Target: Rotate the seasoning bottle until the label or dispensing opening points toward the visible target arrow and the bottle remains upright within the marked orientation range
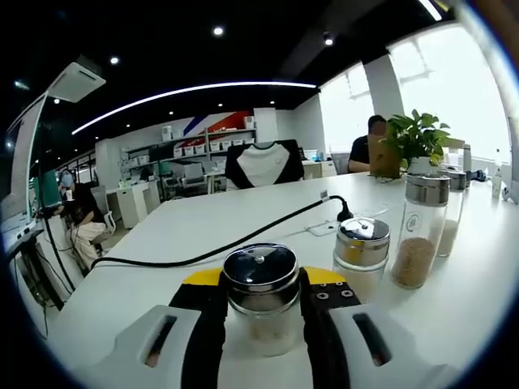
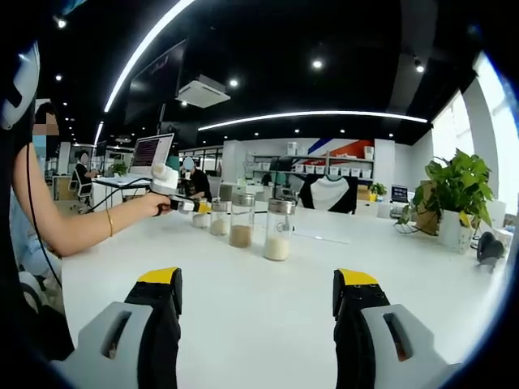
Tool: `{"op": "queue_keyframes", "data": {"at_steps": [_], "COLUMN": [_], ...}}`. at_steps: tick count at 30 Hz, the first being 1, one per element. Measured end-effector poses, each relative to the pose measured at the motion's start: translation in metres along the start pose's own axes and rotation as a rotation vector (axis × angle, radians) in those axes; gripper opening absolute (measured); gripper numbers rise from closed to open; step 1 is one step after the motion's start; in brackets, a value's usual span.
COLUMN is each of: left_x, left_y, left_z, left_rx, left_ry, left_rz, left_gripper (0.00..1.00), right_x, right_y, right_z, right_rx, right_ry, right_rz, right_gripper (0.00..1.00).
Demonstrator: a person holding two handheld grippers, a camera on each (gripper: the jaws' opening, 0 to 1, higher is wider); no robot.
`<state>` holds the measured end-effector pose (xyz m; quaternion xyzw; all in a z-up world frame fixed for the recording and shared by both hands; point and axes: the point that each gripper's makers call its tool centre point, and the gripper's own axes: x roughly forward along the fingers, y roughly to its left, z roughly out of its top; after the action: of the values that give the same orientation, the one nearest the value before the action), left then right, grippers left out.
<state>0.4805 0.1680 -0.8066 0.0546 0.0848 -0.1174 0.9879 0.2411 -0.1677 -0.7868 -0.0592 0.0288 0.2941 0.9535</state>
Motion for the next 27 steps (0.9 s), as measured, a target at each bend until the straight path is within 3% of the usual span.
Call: {"op": "queue_keyframes", "data": {"at_steps": [27], "left_x": [0.006], "left_y": [0.007], "left_z": [-0.001], "left_rx": [-0.003], "left_ry": [-0.024], "left_rz": [-0.010], "left_gripper": [0.36], "right_x": [0.036], "right_y": [0.025], "right_z": [0.006], "right_rx": [0.000], "right_ry": [-0.014], "right_rz": [0.002], "right_gripper": [0.77]}}
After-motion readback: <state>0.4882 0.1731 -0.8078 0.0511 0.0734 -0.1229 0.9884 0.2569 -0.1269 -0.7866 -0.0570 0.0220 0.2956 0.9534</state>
